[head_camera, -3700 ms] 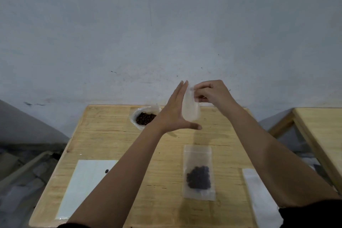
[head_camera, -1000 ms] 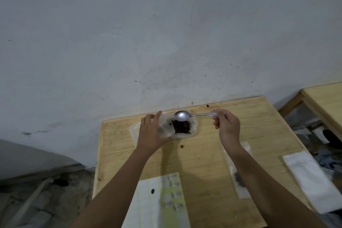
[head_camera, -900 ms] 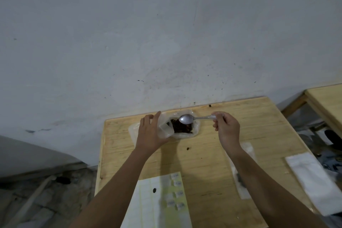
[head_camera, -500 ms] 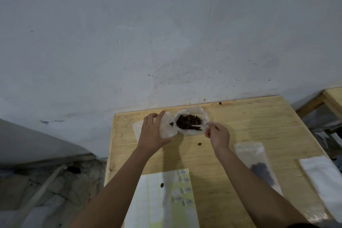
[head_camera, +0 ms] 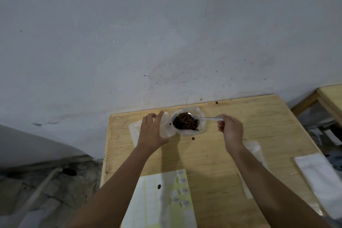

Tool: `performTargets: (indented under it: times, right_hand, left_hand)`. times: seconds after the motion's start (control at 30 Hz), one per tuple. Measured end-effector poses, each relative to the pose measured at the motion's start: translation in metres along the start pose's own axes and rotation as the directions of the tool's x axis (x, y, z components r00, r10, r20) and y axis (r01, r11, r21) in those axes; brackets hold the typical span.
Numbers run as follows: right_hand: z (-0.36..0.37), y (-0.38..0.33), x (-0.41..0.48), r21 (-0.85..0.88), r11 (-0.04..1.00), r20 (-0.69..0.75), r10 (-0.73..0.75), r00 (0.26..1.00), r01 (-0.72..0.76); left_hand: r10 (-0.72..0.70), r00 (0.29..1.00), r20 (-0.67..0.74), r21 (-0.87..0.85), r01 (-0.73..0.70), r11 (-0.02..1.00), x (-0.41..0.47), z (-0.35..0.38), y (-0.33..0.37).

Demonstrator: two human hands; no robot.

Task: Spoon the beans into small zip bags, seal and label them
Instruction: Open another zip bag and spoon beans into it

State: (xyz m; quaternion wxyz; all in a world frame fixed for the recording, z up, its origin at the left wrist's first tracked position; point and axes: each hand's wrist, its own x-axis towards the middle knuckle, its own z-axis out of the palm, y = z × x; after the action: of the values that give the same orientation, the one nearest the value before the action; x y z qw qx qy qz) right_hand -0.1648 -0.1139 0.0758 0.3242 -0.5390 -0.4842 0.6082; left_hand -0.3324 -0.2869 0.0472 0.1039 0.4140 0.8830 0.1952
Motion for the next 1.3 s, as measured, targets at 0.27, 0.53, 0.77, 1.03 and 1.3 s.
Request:
performTargets:
  times: [0.27, 0.53, 0.77, 1.03, 1.3]
  right_hand:
    - [0.001, -0.009, -0.001, -0.052, 0.981, 0.170, -0.174, 0.970, 0.185]
    - [0.000, 0.009, 0.005, -0.275, 0.902, 0.111, -0.316, 0.942, 0.334]
    - [0.016, 0.030, -0.002, -0.286, 0.947, 0.142, -0.110, 0.984, 0.147]
    - [0.019, 0.034, 0.005, -0.040, 0.983, -0.006, 0.182, 0.983, -0.182]
    - [0.004, 0.009, 0.010, 0.045, 0.996, -0.006, 0.078, 0.997, -0.077]
  left_hand:
    - [0.030, 1.000, 0.007, -0.044, -0.030, 0.999, 0.008, 0.005, 0.013]
    - [-0.005, 1.000, 0.002, -0.082, 0.005, 0.997, 0.006, 0.000, 0.004]
    - [-0.024, 0.999, 0.025, -0.090, 0.026, 0.996, -0.001, 0.001, -0.003]
    - [-0.016, 1.000, 0.015, -0.087, 0.017, 0.996, -0.004, 0.002, -0.005]
    - [-0.029, 0.999, 0.027, -0.016, 0.030, 0.999, 0.004, 0.005, -0.001]
